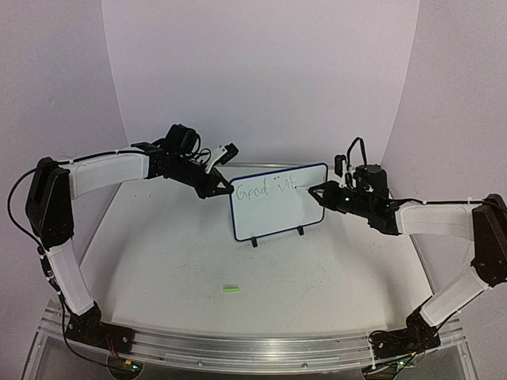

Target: Write a sentence on the whiteboard

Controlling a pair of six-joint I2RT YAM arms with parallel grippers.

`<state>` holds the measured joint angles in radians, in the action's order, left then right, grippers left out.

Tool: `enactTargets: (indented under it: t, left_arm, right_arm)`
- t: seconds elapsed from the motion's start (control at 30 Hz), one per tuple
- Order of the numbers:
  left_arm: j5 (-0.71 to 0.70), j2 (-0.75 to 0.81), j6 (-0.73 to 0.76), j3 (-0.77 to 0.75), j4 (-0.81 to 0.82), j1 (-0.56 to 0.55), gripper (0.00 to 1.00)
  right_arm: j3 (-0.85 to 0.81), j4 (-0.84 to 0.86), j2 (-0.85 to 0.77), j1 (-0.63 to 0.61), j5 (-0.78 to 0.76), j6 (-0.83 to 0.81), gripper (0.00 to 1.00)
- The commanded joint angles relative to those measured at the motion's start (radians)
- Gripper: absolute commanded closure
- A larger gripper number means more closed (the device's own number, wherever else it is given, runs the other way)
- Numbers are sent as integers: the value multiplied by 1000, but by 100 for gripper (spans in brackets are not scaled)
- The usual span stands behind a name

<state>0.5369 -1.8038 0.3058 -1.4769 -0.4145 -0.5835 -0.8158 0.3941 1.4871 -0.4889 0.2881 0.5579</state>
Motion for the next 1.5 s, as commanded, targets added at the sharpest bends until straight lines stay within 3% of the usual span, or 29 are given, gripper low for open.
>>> enactTargets:
  t: [0.0,0.4,0.93,1.47]
  left_arm:
    - [-95,15,45,11,-32,5,100]
    - [-95,17,45,10,-32,6,100]
    - [-99,21,44,14,-32,5,100]
    - [-99,12,45,13,-33,5,100]
  right_arm:
    - [-27,12,31,2,20,5,100]
    - [-27,12,15,3,15,5,100]
    - [14,-90,-148,31,39,-51,100]
    - [-56,-87,-61,41,55,-82,100]
